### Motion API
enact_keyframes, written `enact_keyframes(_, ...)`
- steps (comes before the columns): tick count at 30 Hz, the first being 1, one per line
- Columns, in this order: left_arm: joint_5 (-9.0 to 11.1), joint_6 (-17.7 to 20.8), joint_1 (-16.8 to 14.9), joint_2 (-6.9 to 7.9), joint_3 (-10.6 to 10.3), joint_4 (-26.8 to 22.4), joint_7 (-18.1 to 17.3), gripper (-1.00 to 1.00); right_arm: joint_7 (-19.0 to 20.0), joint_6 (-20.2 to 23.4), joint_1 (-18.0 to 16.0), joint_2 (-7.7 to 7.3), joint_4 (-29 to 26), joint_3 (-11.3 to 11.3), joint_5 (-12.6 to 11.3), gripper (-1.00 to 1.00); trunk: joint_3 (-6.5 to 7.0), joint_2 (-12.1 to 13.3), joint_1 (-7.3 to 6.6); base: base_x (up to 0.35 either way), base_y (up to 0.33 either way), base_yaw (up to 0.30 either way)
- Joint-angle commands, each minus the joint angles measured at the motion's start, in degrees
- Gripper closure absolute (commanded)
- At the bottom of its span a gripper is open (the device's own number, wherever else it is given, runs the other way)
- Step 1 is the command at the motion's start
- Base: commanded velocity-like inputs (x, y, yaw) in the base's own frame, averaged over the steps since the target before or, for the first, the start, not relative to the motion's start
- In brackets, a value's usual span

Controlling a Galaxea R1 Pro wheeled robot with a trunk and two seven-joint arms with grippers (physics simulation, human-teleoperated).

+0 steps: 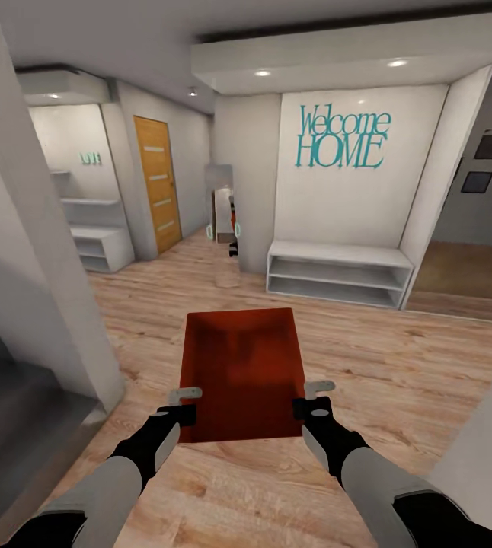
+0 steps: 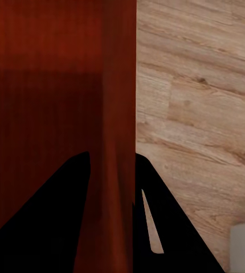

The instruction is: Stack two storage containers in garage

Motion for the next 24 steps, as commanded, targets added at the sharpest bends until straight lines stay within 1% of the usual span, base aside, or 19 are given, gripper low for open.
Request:
enact_keyframes(1, 0.39, -0.98, -0.03, 1.73, -0.97, -0.26, 0.17, 1.00, -0.11, 0.28, -0.07, -0.62, 0.20, 0.38, -1.03, 1.00, -0.13, -0.13, 0.07, 0.322, 0.000, 0.000)
enact_keyframes(24, 0.38, -1.07, -0.03, 1.73, -0.97, -0.26, 0.17, 1.00, -0.07, 0.28, -0.07, -0.69, 0.20, 0.38, -1.03, 1.00, -0.13, -0.13, 0.07, 0.322, 0.000, 0.000)
